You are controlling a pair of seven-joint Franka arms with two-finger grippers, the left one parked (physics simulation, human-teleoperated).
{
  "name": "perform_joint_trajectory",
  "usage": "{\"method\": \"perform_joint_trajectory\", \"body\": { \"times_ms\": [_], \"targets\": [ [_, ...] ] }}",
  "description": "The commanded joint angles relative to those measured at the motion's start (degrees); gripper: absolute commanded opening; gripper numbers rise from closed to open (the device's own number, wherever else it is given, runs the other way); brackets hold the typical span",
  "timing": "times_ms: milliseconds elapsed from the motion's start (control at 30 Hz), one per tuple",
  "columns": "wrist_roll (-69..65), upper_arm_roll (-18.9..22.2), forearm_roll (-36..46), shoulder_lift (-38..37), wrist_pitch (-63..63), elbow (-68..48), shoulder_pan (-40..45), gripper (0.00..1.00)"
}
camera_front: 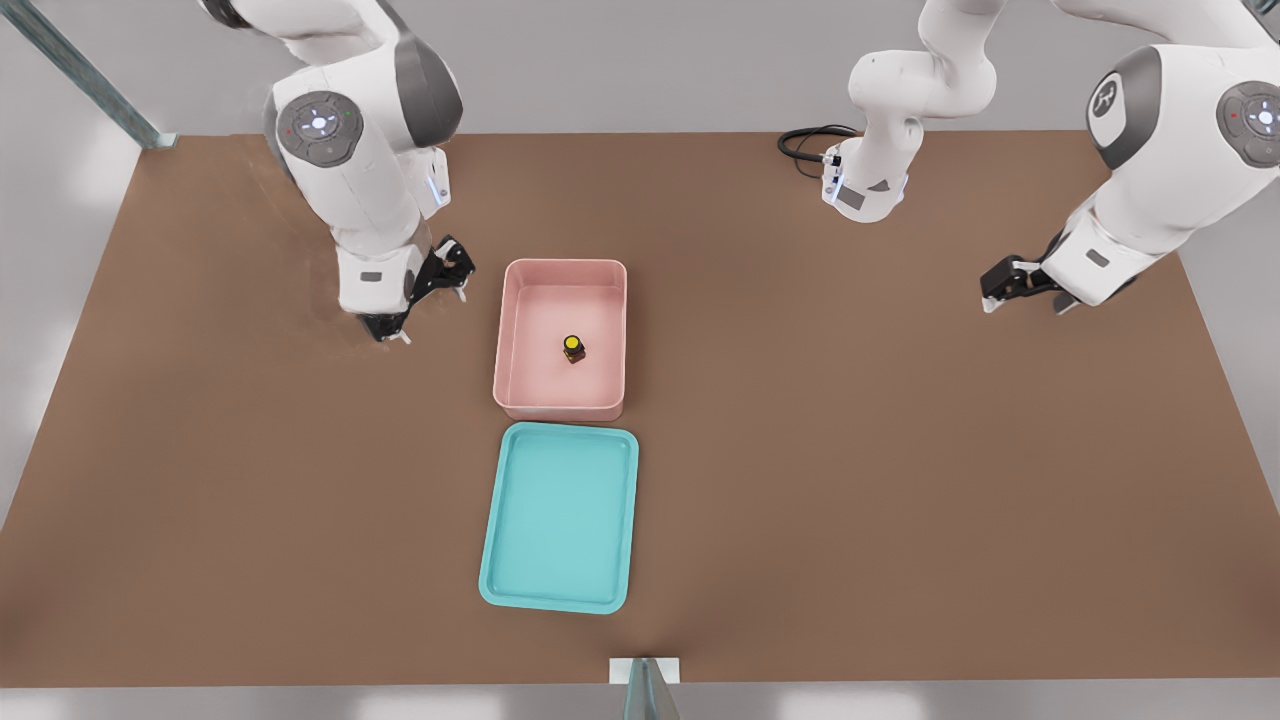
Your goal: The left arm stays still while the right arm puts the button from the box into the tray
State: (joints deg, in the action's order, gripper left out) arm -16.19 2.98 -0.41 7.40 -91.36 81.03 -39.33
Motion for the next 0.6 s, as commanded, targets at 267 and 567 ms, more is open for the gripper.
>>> {"method": "perform_joint_trajectory", "body": {
  "times_ms": [267, 567],
  "targets": [
    [90.4, -31.2, -3.8, 7.0, -24.2, 22.0, 9.4, 1.00],
    [93.4, -21.7, -15.2, 8.2, -52.4, 44.0, 9.3, 1.00]
  ]
}}
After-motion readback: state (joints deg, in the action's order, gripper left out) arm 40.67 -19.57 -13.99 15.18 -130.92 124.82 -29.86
